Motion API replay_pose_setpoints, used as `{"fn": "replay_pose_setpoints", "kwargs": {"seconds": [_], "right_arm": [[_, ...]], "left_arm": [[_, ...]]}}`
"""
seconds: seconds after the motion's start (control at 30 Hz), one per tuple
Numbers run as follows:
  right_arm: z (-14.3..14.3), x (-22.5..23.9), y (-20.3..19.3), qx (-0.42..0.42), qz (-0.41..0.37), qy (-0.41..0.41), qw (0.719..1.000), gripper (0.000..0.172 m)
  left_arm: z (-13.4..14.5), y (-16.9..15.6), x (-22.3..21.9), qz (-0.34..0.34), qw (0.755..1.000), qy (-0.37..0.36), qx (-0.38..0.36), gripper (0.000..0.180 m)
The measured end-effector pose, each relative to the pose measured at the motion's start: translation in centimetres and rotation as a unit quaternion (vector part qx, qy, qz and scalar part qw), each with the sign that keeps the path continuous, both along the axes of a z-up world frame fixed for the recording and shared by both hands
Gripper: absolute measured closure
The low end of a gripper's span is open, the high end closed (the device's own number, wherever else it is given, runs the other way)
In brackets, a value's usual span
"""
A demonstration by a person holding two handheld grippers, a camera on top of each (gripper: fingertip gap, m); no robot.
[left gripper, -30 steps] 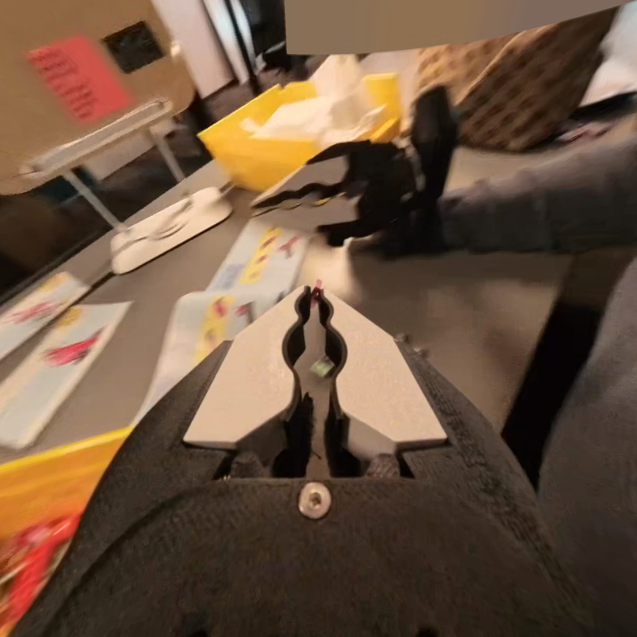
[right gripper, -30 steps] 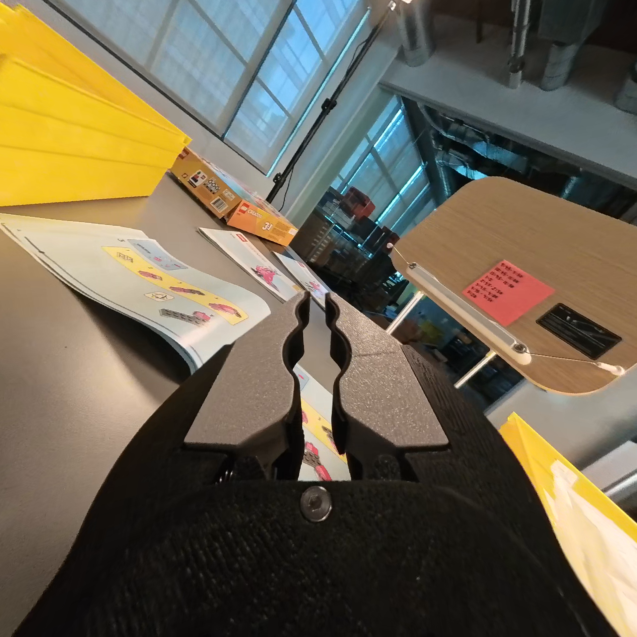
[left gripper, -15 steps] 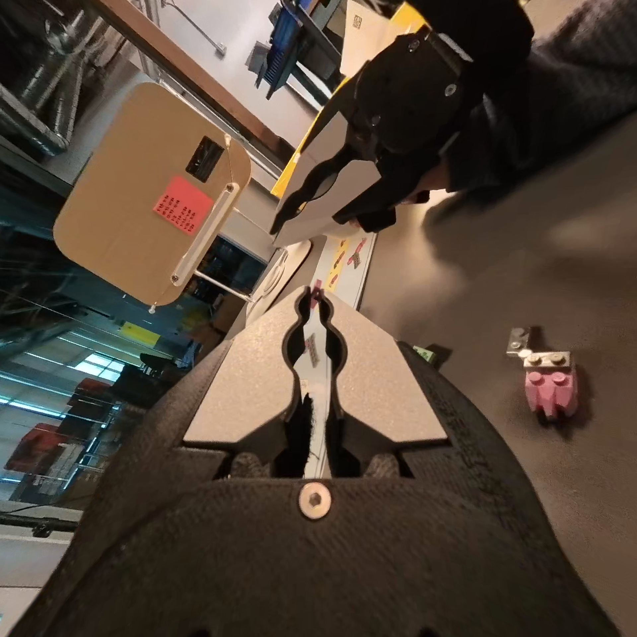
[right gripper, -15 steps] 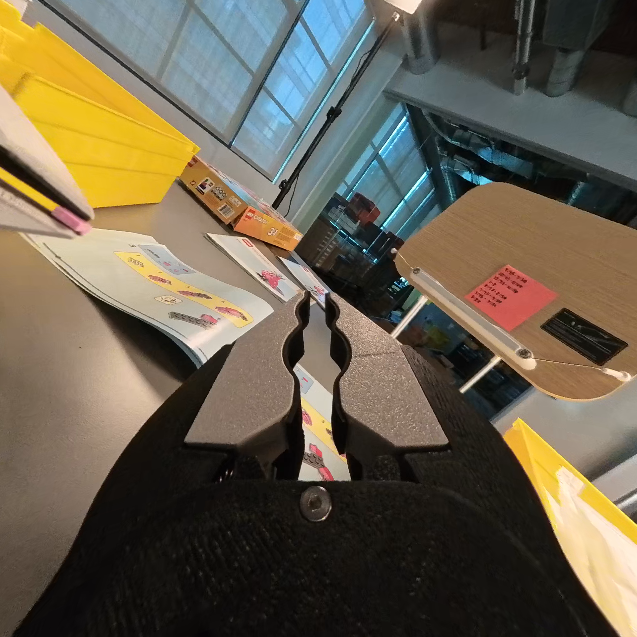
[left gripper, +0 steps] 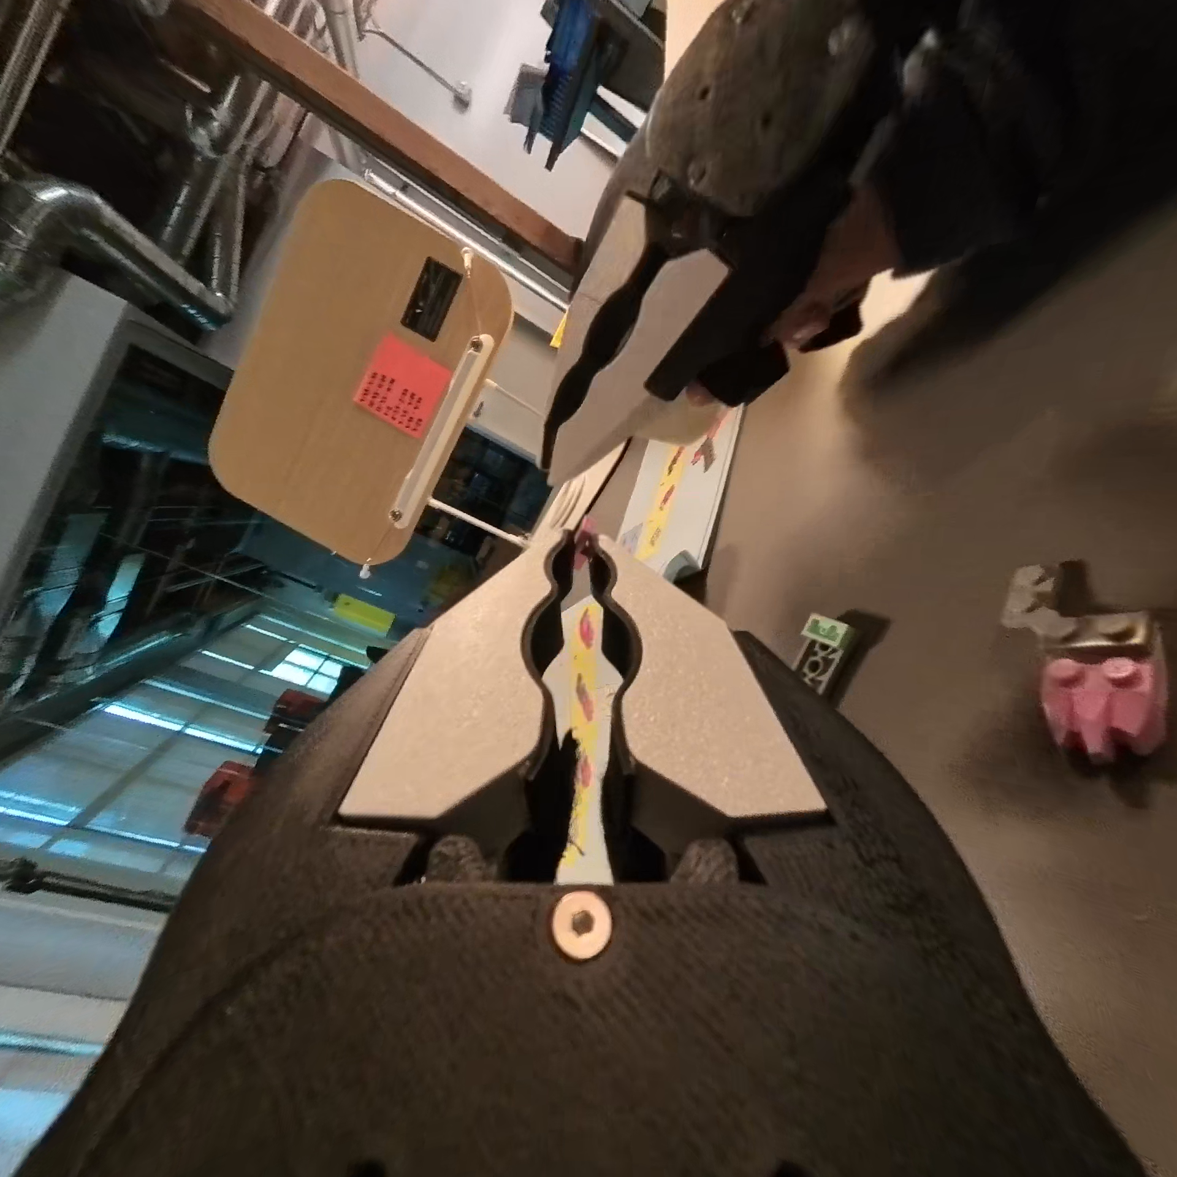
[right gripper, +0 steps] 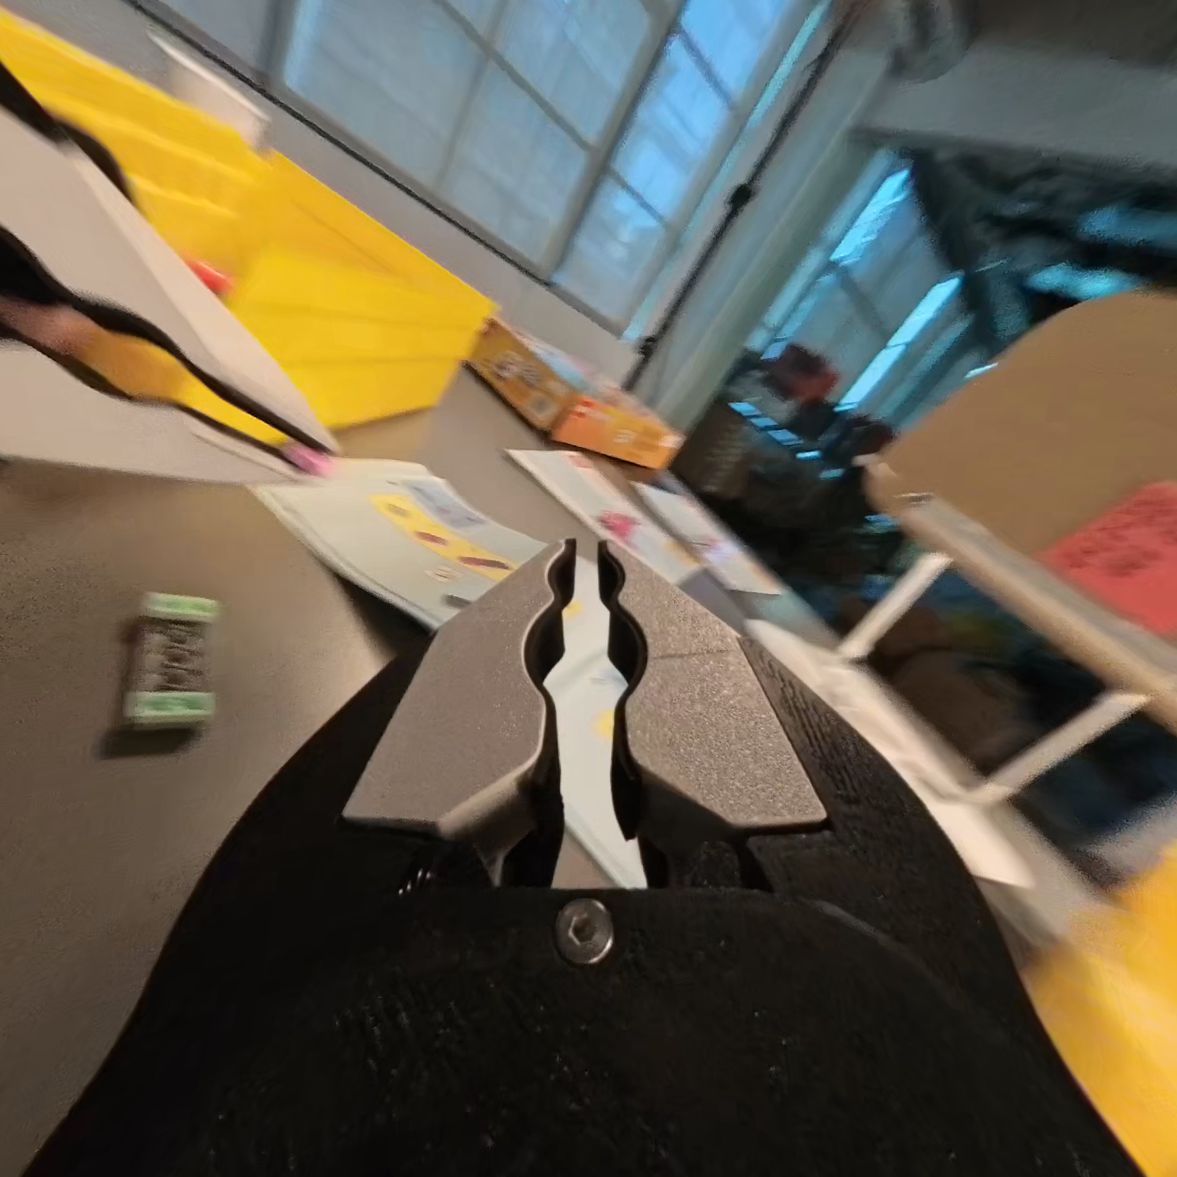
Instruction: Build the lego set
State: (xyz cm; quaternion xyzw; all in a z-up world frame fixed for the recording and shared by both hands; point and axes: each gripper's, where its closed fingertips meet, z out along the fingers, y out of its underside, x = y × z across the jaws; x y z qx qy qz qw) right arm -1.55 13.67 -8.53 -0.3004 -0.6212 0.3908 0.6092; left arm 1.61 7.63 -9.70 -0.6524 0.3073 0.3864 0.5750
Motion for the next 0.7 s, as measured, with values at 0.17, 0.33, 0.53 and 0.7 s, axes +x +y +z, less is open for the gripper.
{"fn": "replay_pose_setpoints", "kwargs": {"seconds": [0.17, 0.33, 0.53, 0.7], "right_arm": [[-0.4, 1.3, -4.7, -0.217, 0.203, -0.126, 0.947, 0.161], [-1.2, 1.8, -5.8, -0.298, 0.247, -0.207, 0.898, 0.158], [-2.9, 1.6, -6.7, -0.320, 0.249, -0.264, 0.875, 0.157], [-3.0, 1.7, -6.8, -0.343, 0.257, -0.275, 0.861, 0.160]], "left_arm": [[-0.9, 0.1, -0.9, 0.019, 0.999, -0.021, -0.027, 0.178], [-1.8, 0.2, -1.8, 0.034, 0.997, -0.046, -0.054, 0.178], [-2.4, 0.3, -1.8, 0.039, 0.996, -0.035, -0.068, 0.178], [-2.4, 0.2, -1.6, 0.039, 0.997, -0.013, -0.070, 0.178]]}}
